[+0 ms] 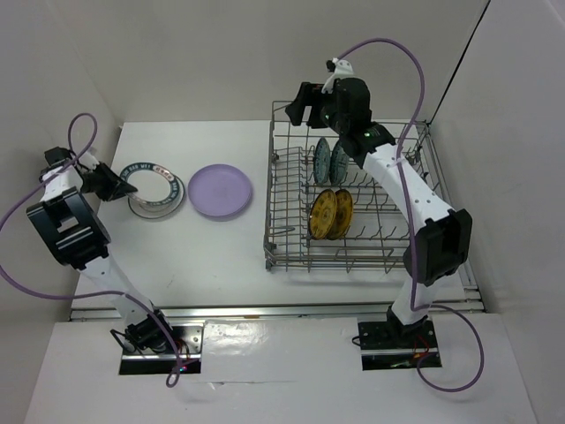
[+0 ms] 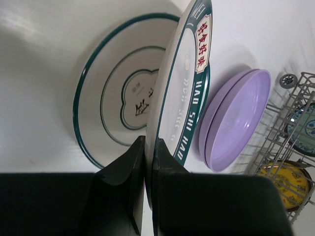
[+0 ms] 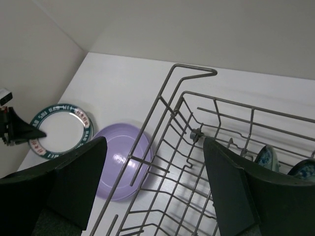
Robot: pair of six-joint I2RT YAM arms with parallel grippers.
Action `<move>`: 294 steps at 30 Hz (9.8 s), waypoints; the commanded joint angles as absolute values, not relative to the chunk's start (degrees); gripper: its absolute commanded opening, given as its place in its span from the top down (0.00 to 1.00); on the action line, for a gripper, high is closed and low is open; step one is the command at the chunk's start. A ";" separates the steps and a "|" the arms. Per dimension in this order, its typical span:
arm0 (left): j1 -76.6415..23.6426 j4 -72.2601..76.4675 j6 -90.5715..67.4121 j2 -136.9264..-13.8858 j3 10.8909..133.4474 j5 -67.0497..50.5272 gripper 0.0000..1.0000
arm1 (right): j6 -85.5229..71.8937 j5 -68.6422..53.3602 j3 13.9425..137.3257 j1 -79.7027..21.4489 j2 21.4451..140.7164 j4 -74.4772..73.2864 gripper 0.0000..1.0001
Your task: Unload the plates from the dish rack
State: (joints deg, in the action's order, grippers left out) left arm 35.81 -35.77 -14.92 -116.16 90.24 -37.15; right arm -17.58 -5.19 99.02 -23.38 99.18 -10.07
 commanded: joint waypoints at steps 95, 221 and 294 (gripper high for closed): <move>21.18 -60.82 12.57 -81.39 94.05 -49.31 0.08 | -26.62 -31.17 98.17 -38.23 102.98 2.97 1.00; -3.87 -37.88 2.81 -122.96 98.26 6.33 0.45 | -14.85 16.96 109.60 -20.13 120.15 -35.24 0.49; 2.29 -58.62 6.67 -82.44 95.62 -47.81 1.00 | -30.85 -43.34 96.58 -42.36 107.84 10.73 1.00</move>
State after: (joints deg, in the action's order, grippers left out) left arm 4.03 -57.84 6.02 -81.06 93.08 -45.50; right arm -27.97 -42.85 93.82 -39.31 106.06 4.91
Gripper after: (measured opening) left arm 0.061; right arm 0.227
